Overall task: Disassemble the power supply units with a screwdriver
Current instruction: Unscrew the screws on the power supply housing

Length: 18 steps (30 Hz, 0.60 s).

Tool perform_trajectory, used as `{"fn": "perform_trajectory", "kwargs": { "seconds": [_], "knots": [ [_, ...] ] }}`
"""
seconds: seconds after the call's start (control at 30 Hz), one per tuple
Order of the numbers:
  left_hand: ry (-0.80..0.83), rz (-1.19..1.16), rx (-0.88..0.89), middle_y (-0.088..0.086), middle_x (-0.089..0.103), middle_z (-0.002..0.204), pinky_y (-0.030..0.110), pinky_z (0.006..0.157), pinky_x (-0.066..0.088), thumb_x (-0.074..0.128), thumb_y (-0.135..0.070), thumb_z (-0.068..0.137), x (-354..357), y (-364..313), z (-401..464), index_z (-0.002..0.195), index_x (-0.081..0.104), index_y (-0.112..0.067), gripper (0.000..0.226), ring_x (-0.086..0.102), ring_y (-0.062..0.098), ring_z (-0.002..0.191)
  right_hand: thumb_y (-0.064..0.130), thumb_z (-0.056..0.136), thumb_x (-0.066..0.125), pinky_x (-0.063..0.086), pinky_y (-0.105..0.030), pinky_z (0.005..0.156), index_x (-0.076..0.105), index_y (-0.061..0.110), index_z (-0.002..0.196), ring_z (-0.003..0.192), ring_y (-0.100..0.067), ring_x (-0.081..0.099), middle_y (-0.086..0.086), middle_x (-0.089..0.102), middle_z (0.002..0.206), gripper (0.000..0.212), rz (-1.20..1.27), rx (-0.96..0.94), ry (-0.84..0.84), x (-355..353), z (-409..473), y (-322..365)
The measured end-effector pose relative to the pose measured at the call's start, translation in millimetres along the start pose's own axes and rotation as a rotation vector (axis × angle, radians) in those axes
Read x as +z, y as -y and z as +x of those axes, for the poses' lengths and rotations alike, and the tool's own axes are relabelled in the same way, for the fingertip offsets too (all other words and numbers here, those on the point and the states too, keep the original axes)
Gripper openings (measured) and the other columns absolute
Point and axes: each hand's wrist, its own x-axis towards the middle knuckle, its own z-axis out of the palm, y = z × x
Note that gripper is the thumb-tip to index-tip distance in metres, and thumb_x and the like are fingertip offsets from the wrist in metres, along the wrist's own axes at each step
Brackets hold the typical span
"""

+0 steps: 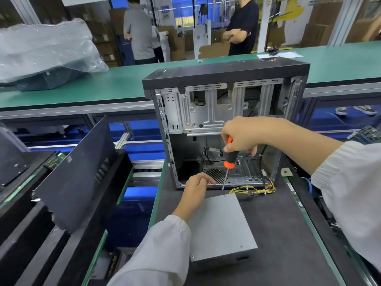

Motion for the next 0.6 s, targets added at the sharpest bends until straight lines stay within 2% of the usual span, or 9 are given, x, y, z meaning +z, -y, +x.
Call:
{"fn": "perform_trajectory", "kwargs": {
  "seconds": [0.03,0.07,0.1,0.17,0.23,0.33,0.5,0.6],
  "knots": [
    [0.005,0.006,0.011,0.02,0.057,0.078,0.039,0.069,0.047,0.031,-0.002,0.098,2.9,-1.6,0.6,0.082,0.067,-0.013,0.041,0.047,0.015,0.065,0.029,0.097,0.053,0.05,-0.022,0.048,0.062,0.006,0.099,0.041,-0.016,0.061,-0.008,0.063,0.056,0.026,-0.003,0.006,-0.002,1.1,0.1,-2.3],
    [0.011,0.0,0.015,0.018,0.061,0.087,0.038,0.082,0.047,0.032,-0.004,0.098,5.7,-1.5,1.2,0.082,0.067,-0.014,0.04,0.052,0.014,0.072,0.029,0.097,0.054,0.049,-0.022,0.047,0.063,0.005,0.099,0.042,-0.016,0.061,-0.01,0.064,0.06,0.026,0.0,0.012,0.0,2.1,0.4,-4.1],
    [0.02,-0.003,0.015,0.007,0.062,0.092,0.032,0.089,0.044,0.034,-0.007,0.098,8.1,0.5,1.9,0.082,0.068,-0.014,0.038,0.055,0.005,0.082,0.029,0.096,0.054,0.05,-0.022,0.046,0.063,0.005,0.1,0.043,-0.017,0.061,-0.012,0.065,0.064,0.026,0.008,0.016,0.005,3.0,0.7,-5.5],
    [0.051,0.018,0.016,-0.007,0.056,0.097,0.014,0.082,0.04,0.04,-0.014,0.099,13.2,6.1,2.9,0.087,0.069,-0.017,0.032,0.052,0.0,0.093,0.028,0.096,0.055,0.05,-0.022,0.044,0.063,0.004,0.101,0.045,-0.019,0.062,-0.016,0.068,0.073,0.026,0.024,0.017,0.01,4.9,2.0,-6.9],
    [0.097,0.088,0.046,-0.008,0.05,0.093,0.01,0.071,0.036,0.048,-0.015,0.098,16.4,10.8,3.8,0.094,0.07,-0.022,0.023,0.051,0.002,0.086,0.028,0.096,0.055,0.05,-0.021,0.043,0.063,0.004,0.102,0.044,-0.018,0.062,-0.018,0.068,0.077,0.026,0.025,0.014,0.009,6.2,3.3,-7.6],
    [0.161,0.186,0.09,-0.011,0.046,0.088,0.01,0.074,0.036,0.051,-0.007,0.093,14.9,14.5,4.2,0.103,0.072,-0.023,0.028,0.05,0.003,0.081,0.028,0.096,0.055,0.048,-0.02,0.042,0.062,0.005,0.103,0.04,-0.016,0.06,-0.017,0.068,0.076,0.025,0.03,0.012,0.009,6.3,4.1,-7.9],
    [0.195,0.205,0.132,0.0,0.052,0.087,0.019,0.075,0.04,0.053,-0.001,0.089,11.3,11.7,1.0,0.089,0.074,-0.025,0.032,0.049,0.008,0.077,0.029,0.096,0.056,0.045,-0.019,0.04,0.06,0.007,0.099,0.033,-0.011,0.056,-0.012,0.065,0.066,0.023,0.049,0.0,0.006,6.9,3.7,-6.7],
    [0.203,0.215,0.141,-0.001,0.05,0.084,0.019,0.073,0.04,0.054,-0.003,0.089,10.0,10.4,-0.7,0.092,0.076,-0.024,0.031,0.047,0.008,0.074,0.029,0.096,0.056,0.045,-0.018,0.041,0.06,0.008,0.099,0.032,-0.01,0.056,-0.009,0.062,0.06,0.022,0.033,0.0,0.001,8.5,3.7,-6.6]
  ]
}}
